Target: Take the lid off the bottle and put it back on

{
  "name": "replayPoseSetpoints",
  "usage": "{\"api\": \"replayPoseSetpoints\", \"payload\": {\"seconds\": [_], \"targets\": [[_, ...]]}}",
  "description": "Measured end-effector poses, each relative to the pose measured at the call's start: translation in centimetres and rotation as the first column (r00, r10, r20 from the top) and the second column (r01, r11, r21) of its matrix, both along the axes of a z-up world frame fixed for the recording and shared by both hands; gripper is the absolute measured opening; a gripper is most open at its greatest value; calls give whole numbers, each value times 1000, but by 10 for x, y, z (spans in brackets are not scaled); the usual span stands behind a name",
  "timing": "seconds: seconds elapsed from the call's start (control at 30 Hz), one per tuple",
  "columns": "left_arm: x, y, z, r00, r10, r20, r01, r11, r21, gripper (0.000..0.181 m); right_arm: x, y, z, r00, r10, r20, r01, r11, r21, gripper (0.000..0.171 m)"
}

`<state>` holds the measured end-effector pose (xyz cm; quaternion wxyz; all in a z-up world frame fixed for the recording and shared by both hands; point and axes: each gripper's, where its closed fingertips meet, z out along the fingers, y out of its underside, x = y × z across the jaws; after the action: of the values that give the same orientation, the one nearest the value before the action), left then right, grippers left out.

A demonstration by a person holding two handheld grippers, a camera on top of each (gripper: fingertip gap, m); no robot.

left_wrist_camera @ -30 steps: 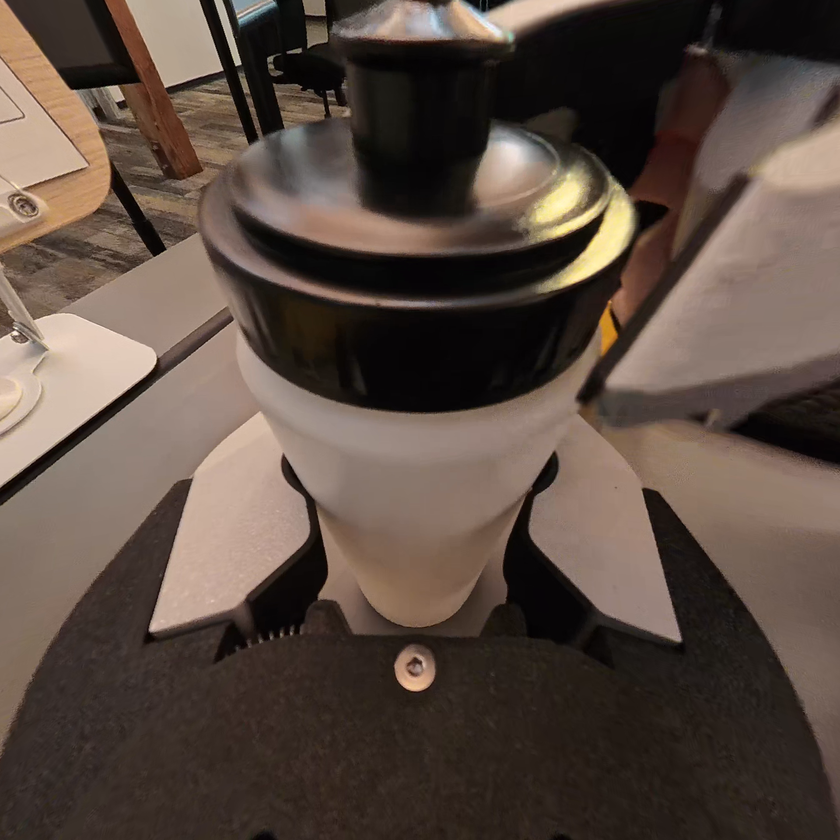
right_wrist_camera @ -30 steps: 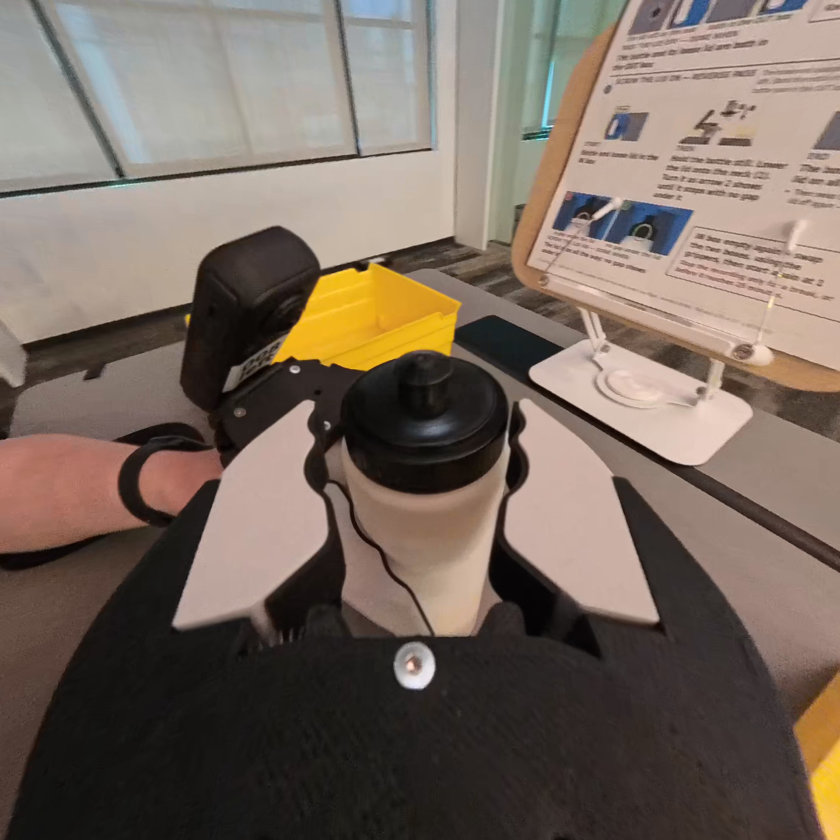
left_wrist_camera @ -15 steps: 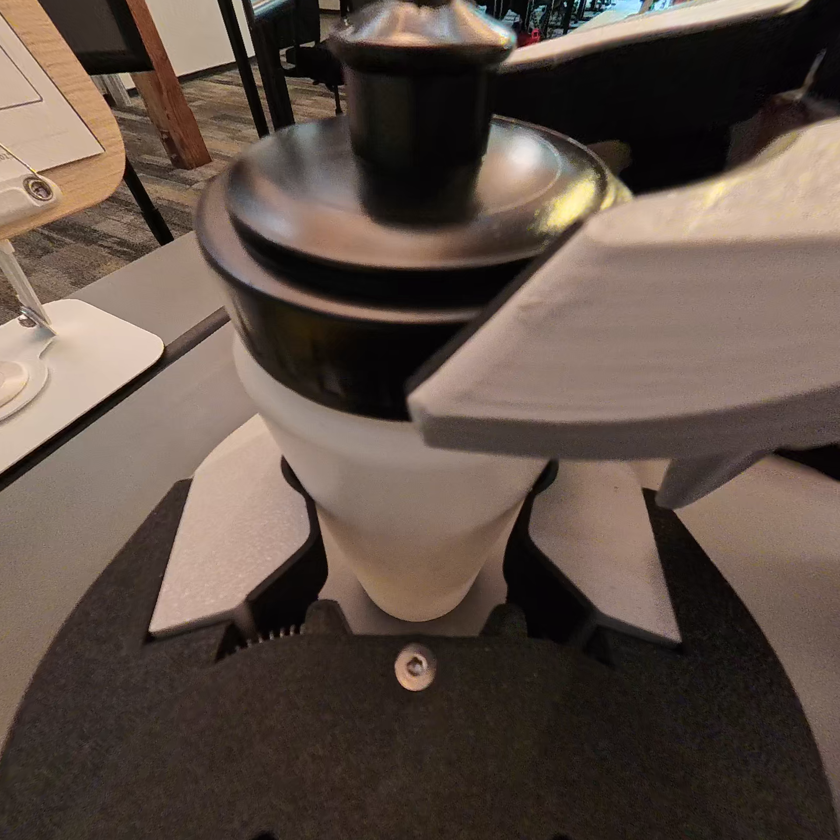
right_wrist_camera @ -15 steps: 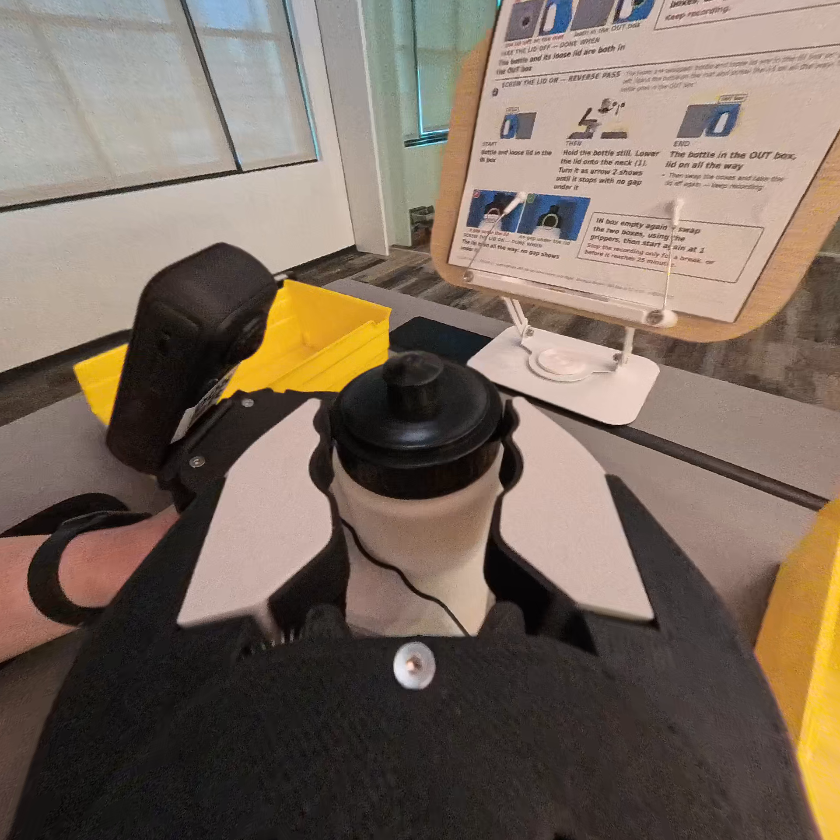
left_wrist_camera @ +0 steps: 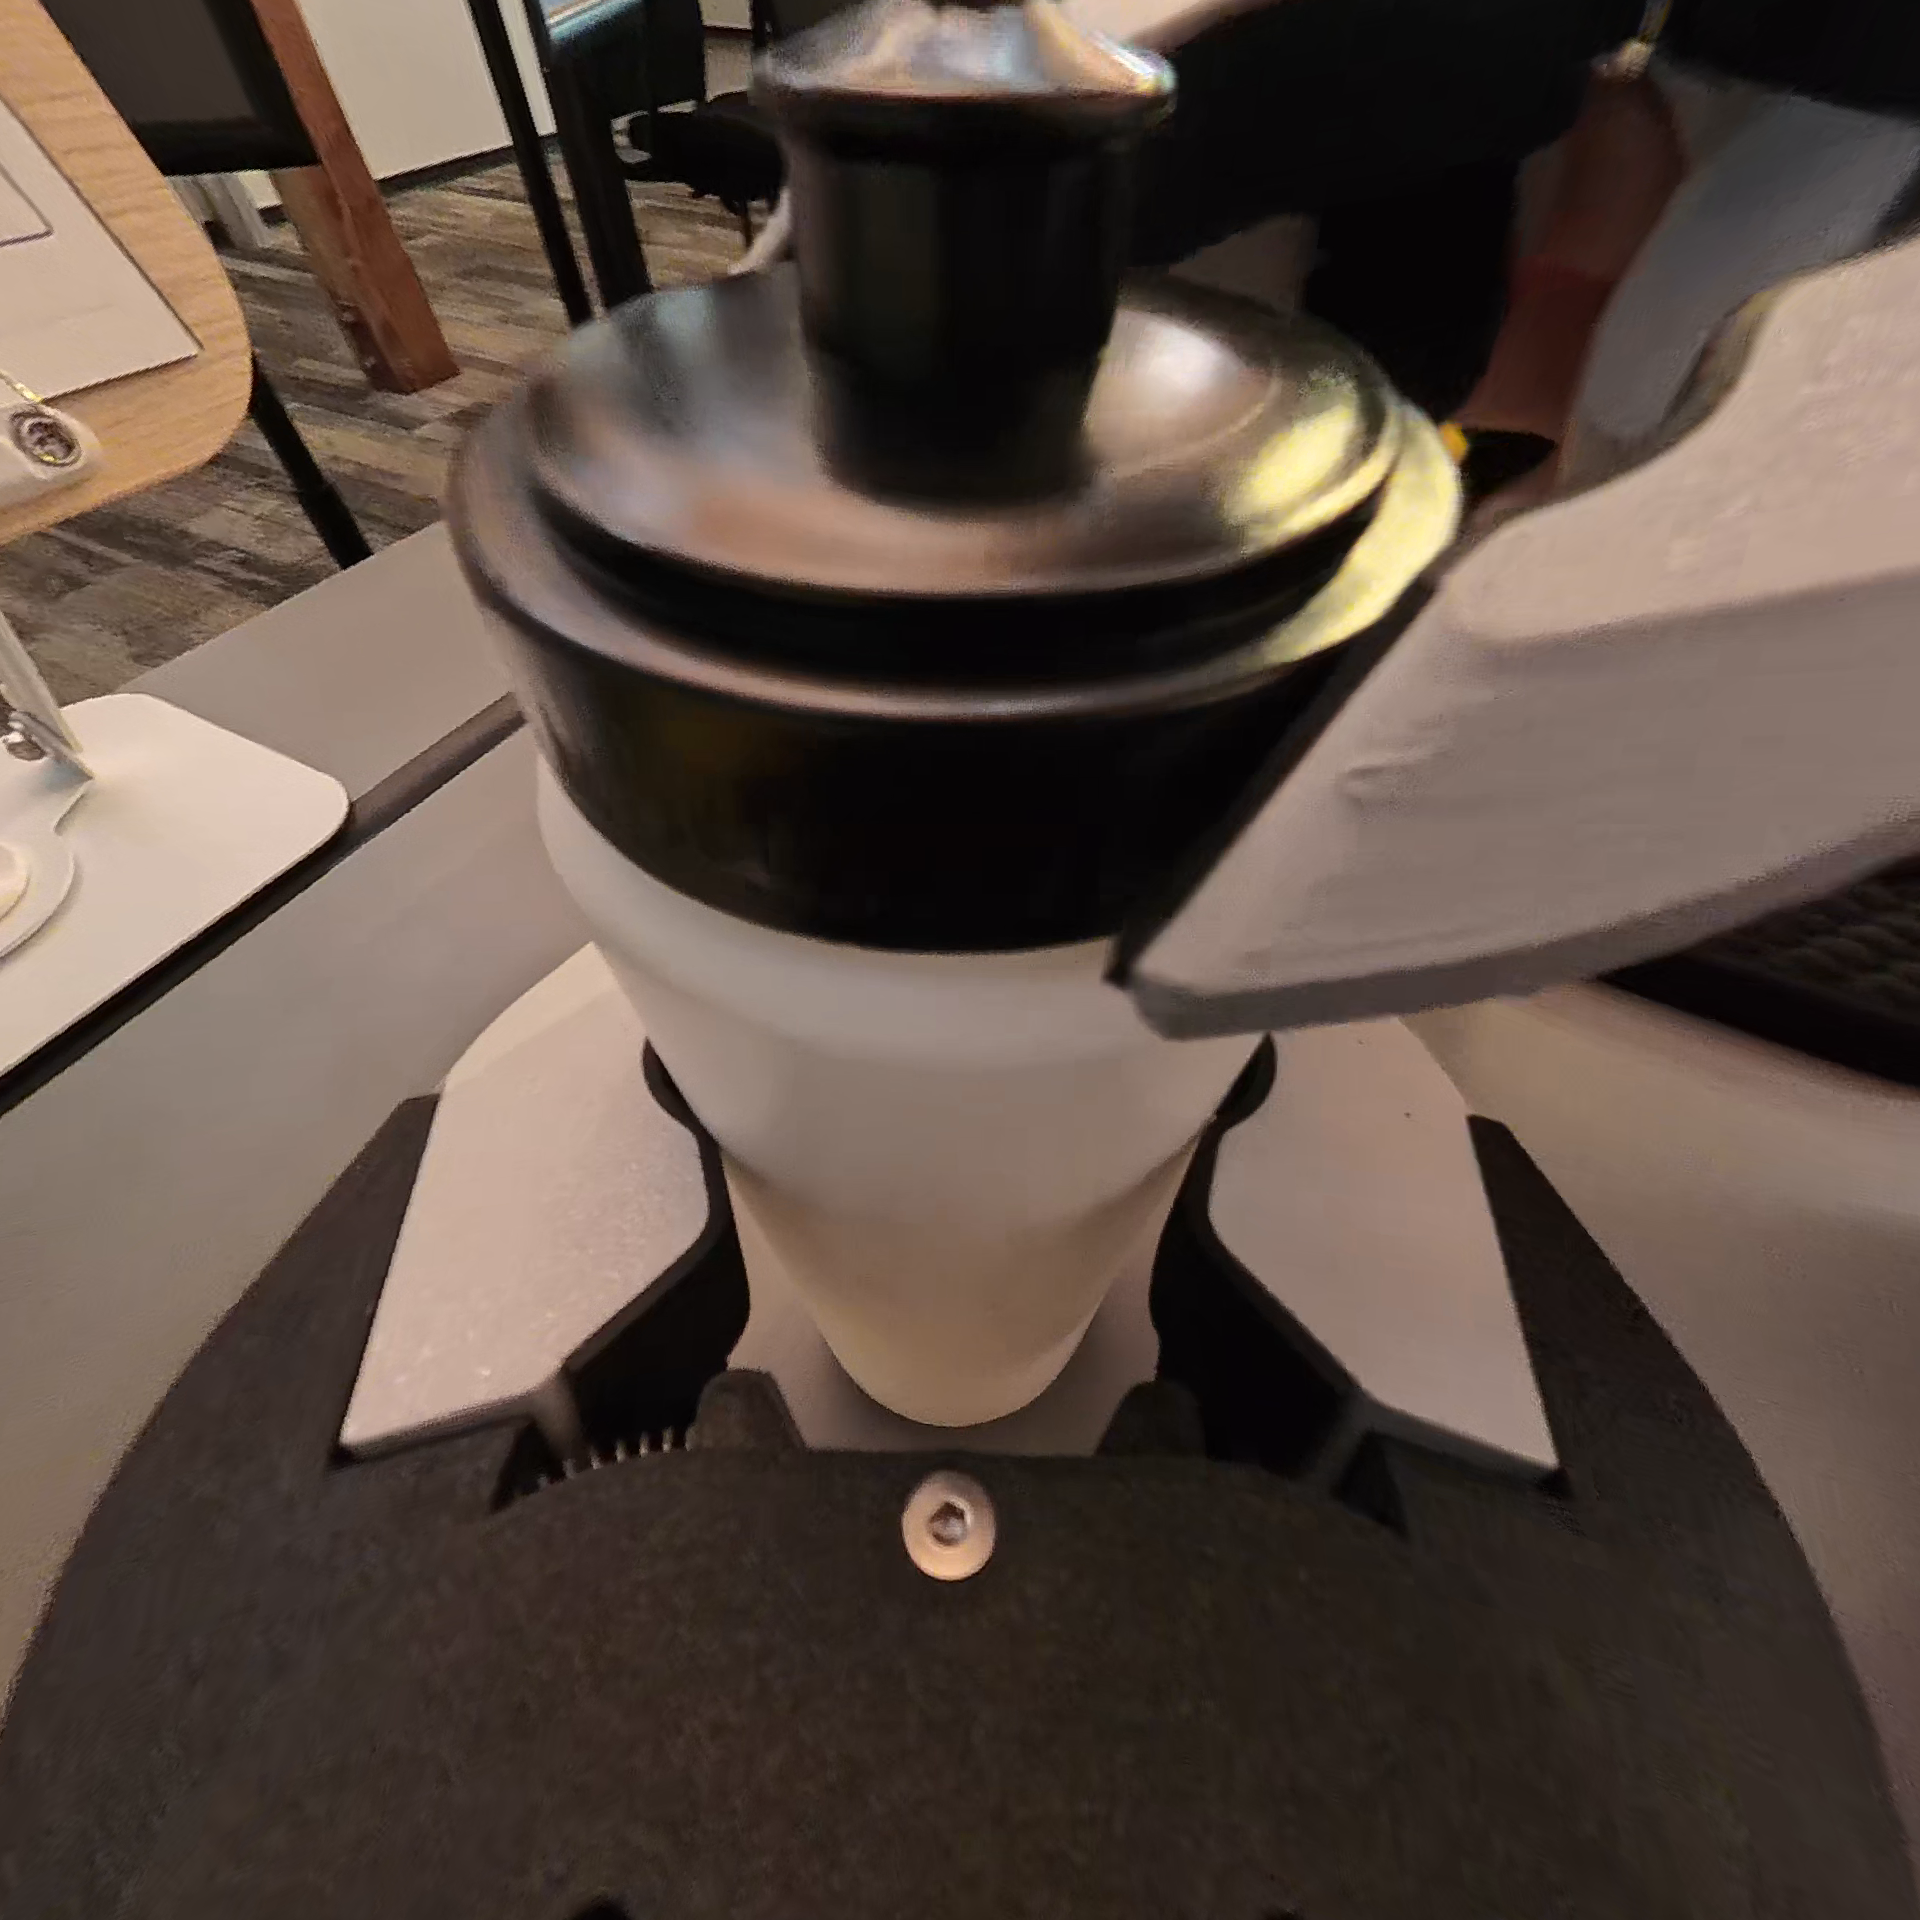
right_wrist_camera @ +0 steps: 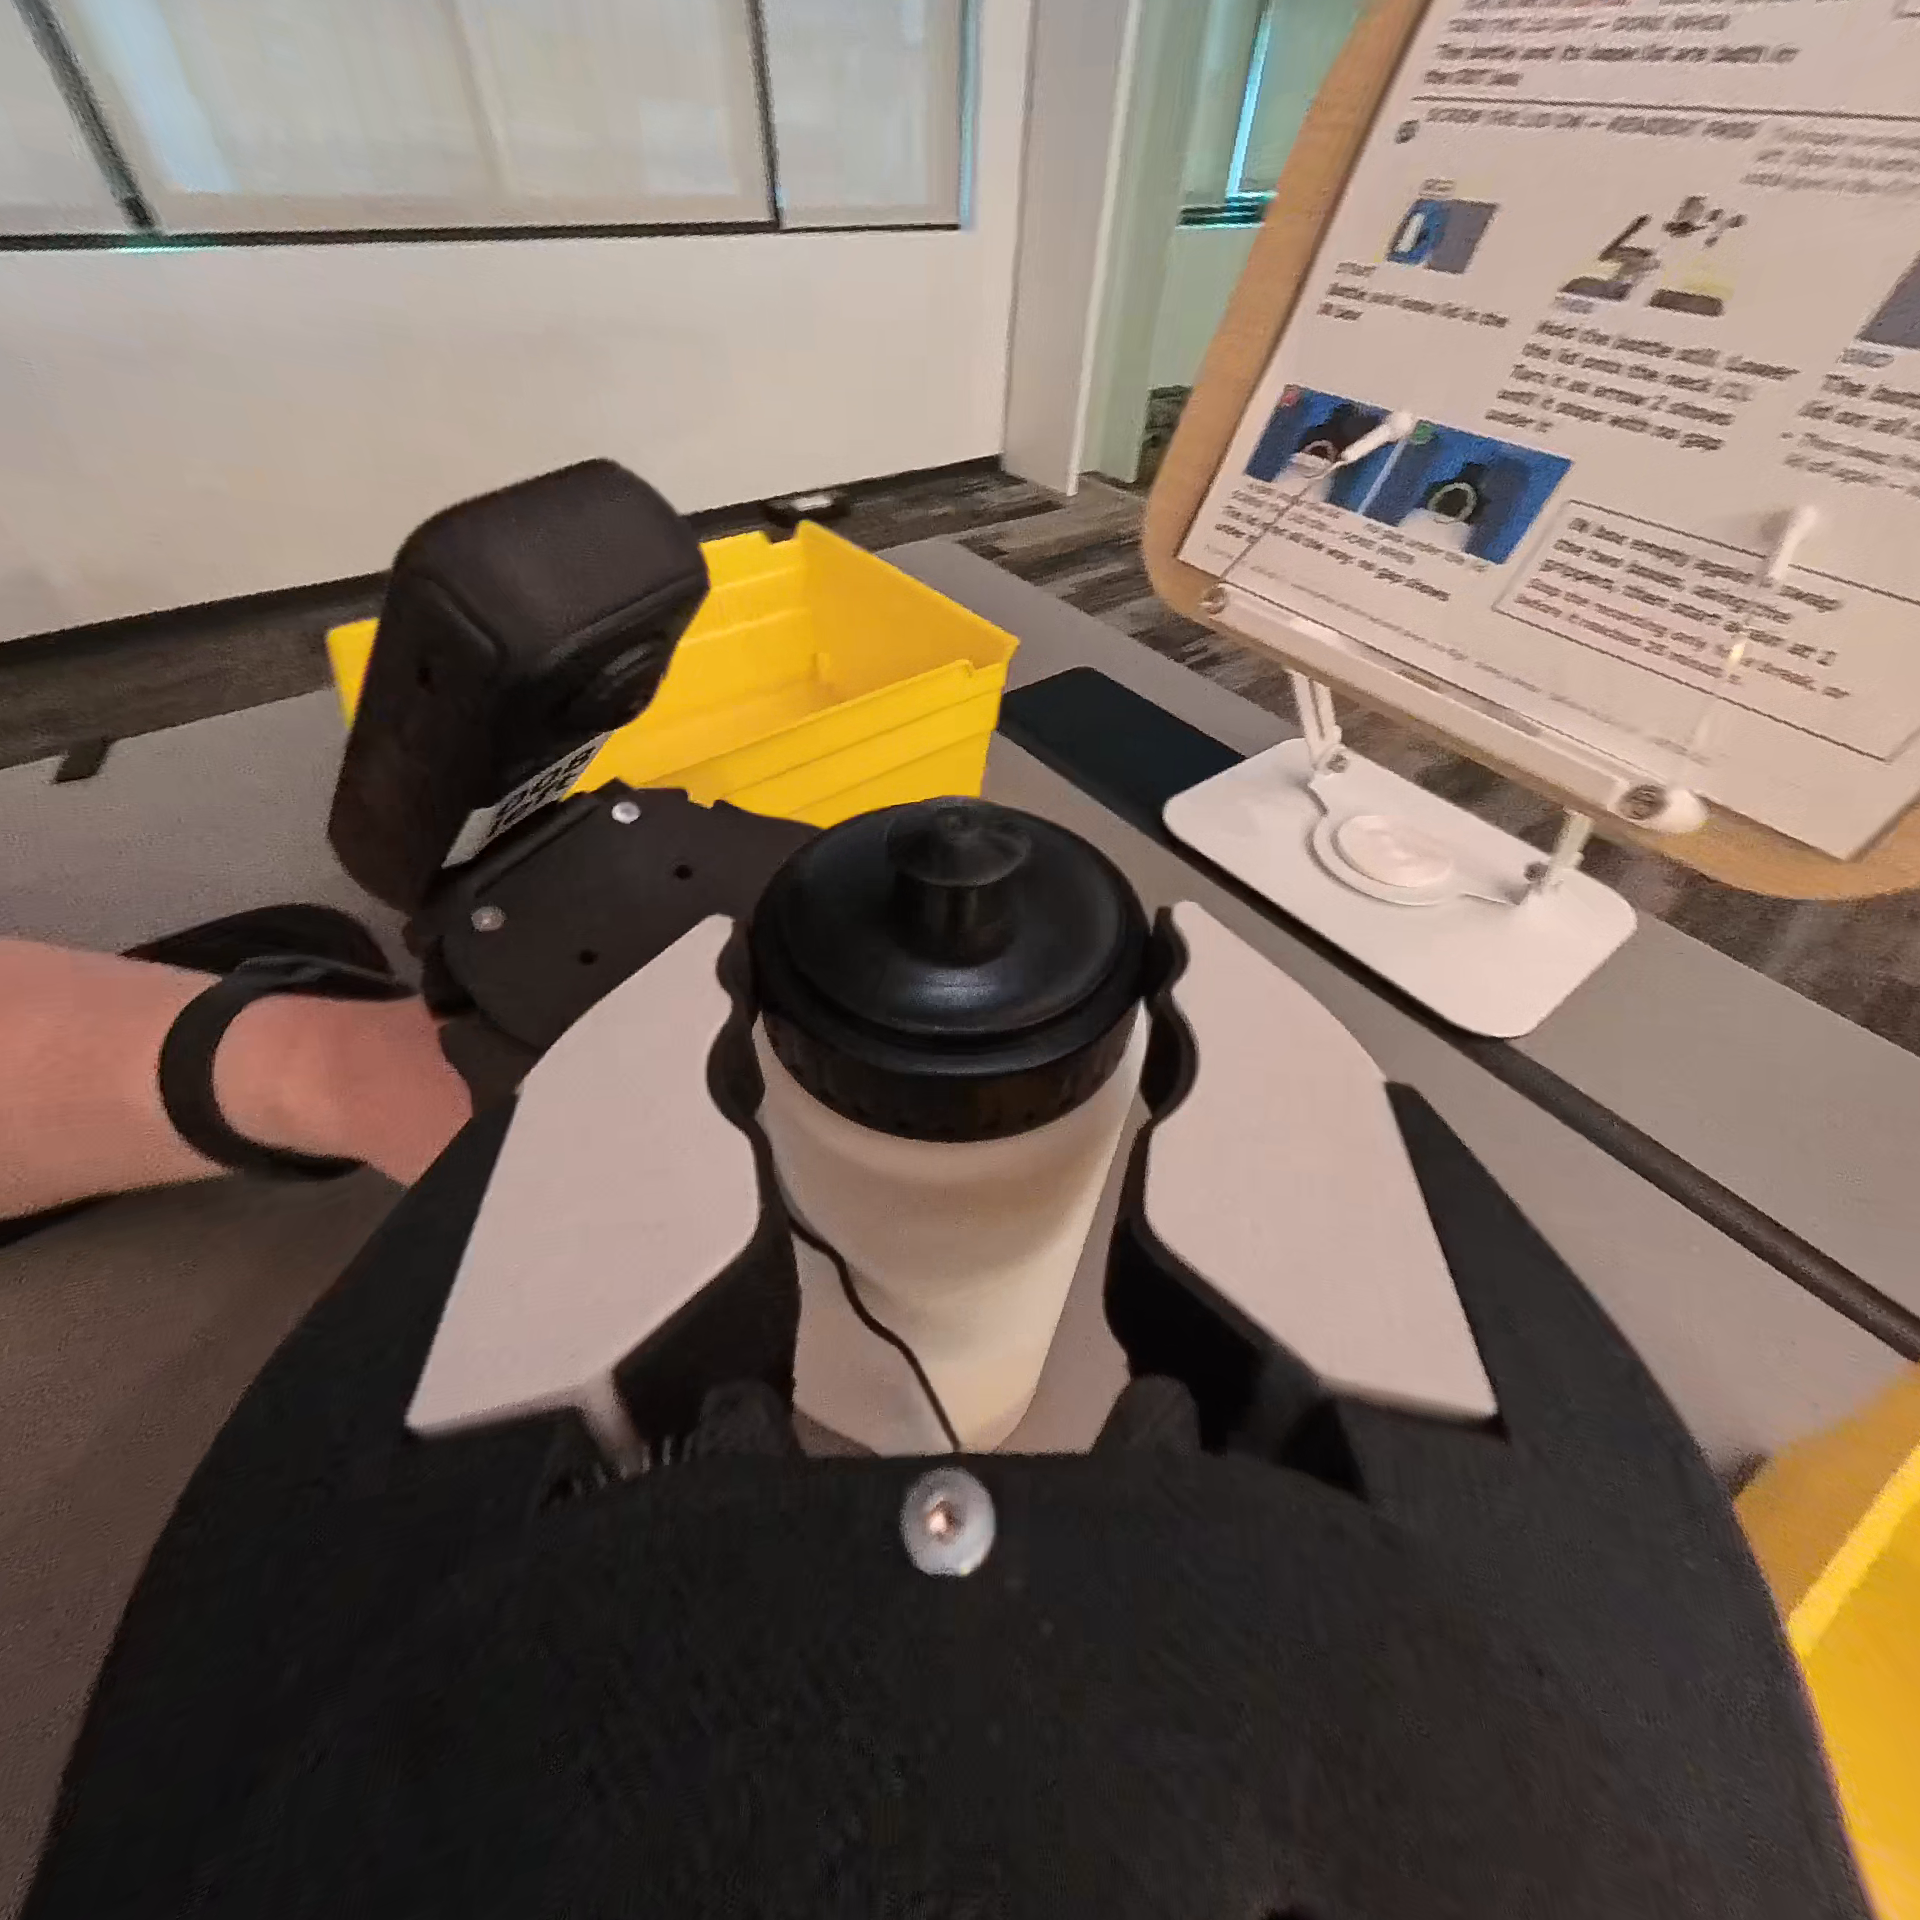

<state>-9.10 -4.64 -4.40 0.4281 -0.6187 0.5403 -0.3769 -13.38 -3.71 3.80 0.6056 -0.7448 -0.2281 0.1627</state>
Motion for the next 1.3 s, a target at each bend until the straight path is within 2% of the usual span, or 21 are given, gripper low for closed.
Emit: {"api": "replayPoseSetpoints", "payload": {"seconds": [0.13,0.2,0.27,0.4,0.5,0.57,0.63,0.8,0.87,0.93,1.1,1.17,1.23,1.3], "targets": [[-1,1,0,999,35,-14,-35,999,6,98,5,1,2,957,-290,-23,291,954,76,73],[-2,1,0,1000,27,-13,-27,1000,2,99,3,1,2,953,-301,-32,303,948,92,73],[-3,1,0,1000,5,-9,-5,1000,-1,99,1,1,3,975,-216,-48,219,972,84,73],[-1,-3,0,998,-54,-9,54,998,10,99,-1,-7,-2,996,57,-66,-58,998,-3,78],[-1,-6,0,997,-72,-15,72,997,11,99,1,-8,-7,986,161,-47,-164,985,-59,72],[-2,-5,-1,997,-70,-17,70,998,5,99,-1,-7,-6,987,158,-24,-159,987,-40,72],[-2,-2,-1,999,-35,-16,35,999,4,99,0,-4,-6,993,108,-37,-109,994,-32,72],[-2,3,-1,999,31,-21,-31,999,10,99,4,0,-5,968,-230,-98,234,972,34,72],[-2,2,0,1000,24,-17,-24,1000,17,99,4,-1,-4,954,-280,-106,288,956,61,72],[-3,1,0,1000,7,-17,-7,1000,10,99,3,-2,-4,973,-215,-86,221,973,67,71],[-1,-5,-1,998,-55,-24,55,998,16,99,6,-7,0,987,81,-138,-80,997,14,78],[-1,-6,-1,998,-57,-28,58,998,17,99,3,-11,-1,969,197,-150,-202,979,-23,70],[-2,-5,-1,998,-50,-28,50,999,15,99,2,-11,-1,968,215,-127,-221,975,-36,70],[-2,-3,-1,999,-28,-23,28,1000,10,99,2,-9,-1,980,171,-104,-175,984,-33,70]]}}
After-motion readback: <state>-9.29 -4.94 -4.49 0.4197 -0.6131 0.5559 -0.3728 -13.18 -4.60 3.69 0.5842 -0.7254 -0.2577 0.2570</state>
